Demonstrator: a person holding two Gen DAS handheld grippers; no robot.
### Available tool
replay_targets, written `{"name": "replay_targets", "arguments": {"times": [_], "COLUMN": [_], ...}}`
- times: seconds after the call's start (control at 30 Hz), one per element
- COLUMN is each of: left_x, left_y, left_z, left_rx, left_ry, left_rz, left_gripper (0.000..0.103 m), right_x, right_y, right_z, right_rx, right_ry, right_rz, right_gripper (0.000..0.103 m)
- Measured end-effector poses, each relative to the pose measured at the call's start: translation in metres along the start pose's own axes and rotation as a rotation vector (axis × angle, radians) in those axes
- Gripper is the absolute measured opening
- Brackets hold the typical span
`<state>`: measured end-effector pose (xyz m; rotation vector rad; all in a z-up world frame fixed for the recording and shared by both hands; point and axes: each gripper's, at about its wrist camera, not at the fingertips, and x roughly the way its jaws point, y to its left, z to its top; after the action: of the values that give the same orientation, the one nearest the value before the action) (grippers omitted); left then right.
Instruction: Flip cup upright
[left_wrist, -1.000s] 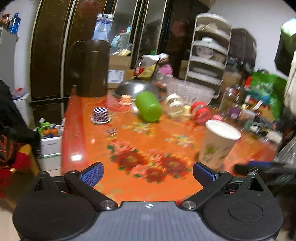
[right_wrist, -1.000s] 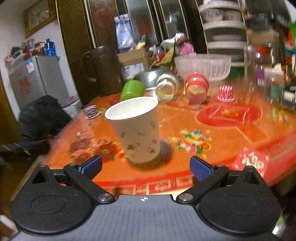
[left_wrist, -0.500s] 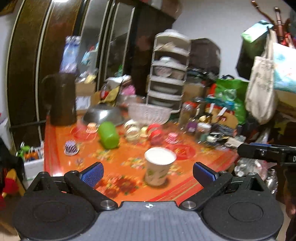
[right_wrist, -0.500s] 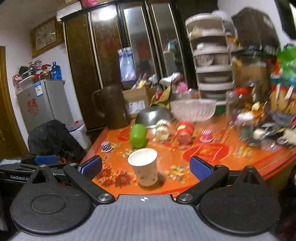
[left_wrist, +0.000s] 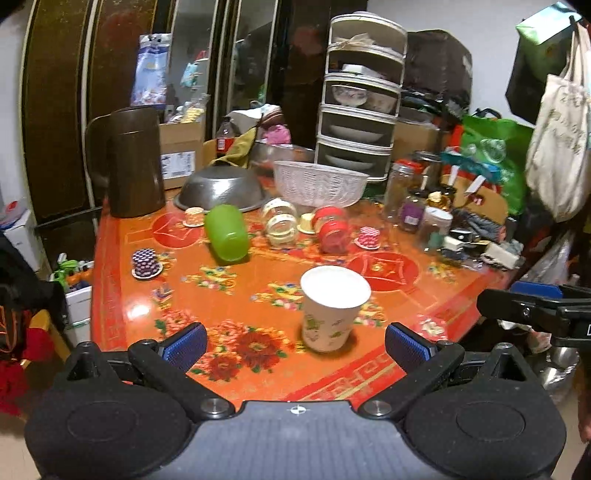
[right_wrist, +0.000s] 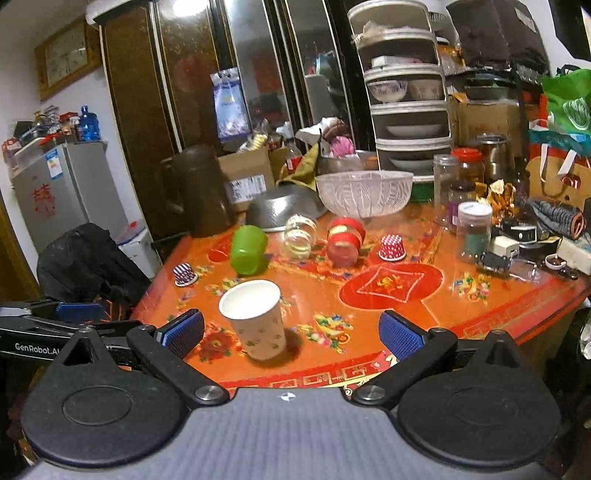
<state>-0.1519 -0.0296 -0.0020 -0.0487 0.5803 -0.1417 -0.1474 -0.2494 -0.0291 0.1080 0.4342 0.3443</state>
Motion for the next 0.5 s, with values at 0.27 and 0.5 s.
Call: {"name": "replay_targets", "arguments": {"times": [0.27,0.5], "left_x": [0.0005,0.0024], "left_y": [0.0055,0.0022], "left_z": [0.0013,-0.0006], "left_rx": [0.007,0.017], "left_ry": [-0.006,0.003], "left_rz": [0.016,0.007], "left_gripper": [0.103,0.103], "right_x": [0.0040,0.0035], "right_y": [0.0029,0.0017], "right_z": [-0.0054,-0.0066], "right_rx": [-0.014,-0.004], "right_ry": [0.039,0.042], "right_rz": [0.011,0.026], "right_gripper": [0.102,0.102]}}
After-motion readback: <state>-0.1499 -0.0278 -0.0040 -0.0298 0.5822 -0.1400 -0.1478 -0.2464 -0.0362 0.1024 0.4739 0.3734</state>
